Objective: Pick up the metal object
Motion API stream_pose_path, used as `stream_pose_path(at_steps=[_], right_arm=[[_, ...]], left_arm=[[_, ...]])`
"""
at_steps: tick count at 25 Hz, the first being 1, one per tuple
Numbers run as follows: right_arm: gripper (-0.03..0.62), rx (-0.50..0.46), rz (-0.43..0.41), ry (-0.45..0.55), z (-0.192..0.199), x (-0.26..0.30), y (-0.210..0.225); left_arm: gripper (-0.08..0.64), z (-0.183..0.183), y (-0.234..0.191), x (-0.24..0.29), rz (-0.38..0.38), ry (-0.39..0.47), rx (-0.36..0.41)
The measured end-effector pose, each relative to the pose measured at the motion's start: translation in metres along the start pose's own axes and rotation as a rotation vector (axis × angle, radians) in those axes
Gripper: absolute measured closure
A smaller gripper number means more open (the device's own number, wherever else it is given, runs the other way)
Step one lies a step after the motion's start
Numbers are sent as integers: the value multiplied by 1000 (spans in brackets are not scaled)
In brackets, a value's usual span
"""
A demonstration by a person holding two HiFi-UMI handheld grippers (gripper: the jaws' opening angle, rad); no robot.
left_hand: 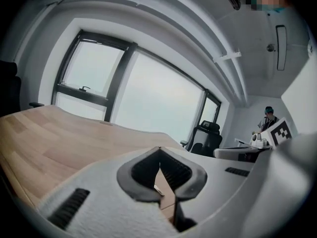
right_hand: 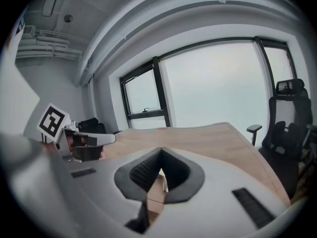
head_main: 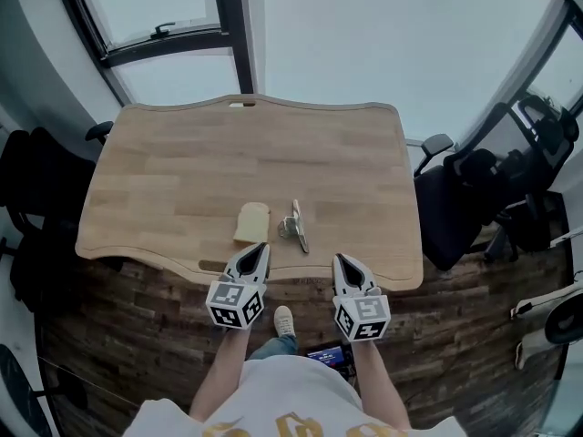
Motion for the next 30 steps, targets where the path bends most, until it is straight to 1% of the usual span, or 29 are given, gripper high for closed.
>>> stream_pose_path(at_steps=[3, 7, 9, 12, 16, 19, 22, 25, 27, 30], right_arm=[[581, 6, 17, -12, -1, 22, 3], [581, 14, 34, -19, -3, 38, 3], [581, 17, 38, -20, -4, 41, 3], [581, 32, 44, -15, -6, 49, 2], [581, 8, 31, -2, -11, 56, -1], [581, 11, 23, -3, -13, 59, 0], [581, 23, 19, -5, -15, 64, 10], [581, 28, 35, 4, -15, 69, 19], [581, 22, 39, 7, -15, 72, 20], [581, 12, 40, -7, -14, 75, 22]], left_arm=[[540, -3, -16, 21, 23, -16, -4], [540, -11, -28, 40, 56, -19, -30], [540, -15, -31, 45, 51, -29, -19], [540, -21, -37, 49, 24, -31, 13], [540, -26, -38, 52, 51, -14, -11], [540, -26, -38, 57, 57, -17, -29], [540, -33, -35, 67, 66, -11, -24], [540, -32, -35, 74, 74, -26, -7], [540, -28, -38, 75, 67, -41, -3], [540, -26, -44, 81, 54, -55, -16]])
Point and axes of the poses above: the fingertips, and each gripper's own axes: x forward along the fingers, y to its right, z out of its underside, the point moved 4 cm from there along -x, backward along the fingers, and after that the axes turned 1 degree about z, right-handed, at the moved point
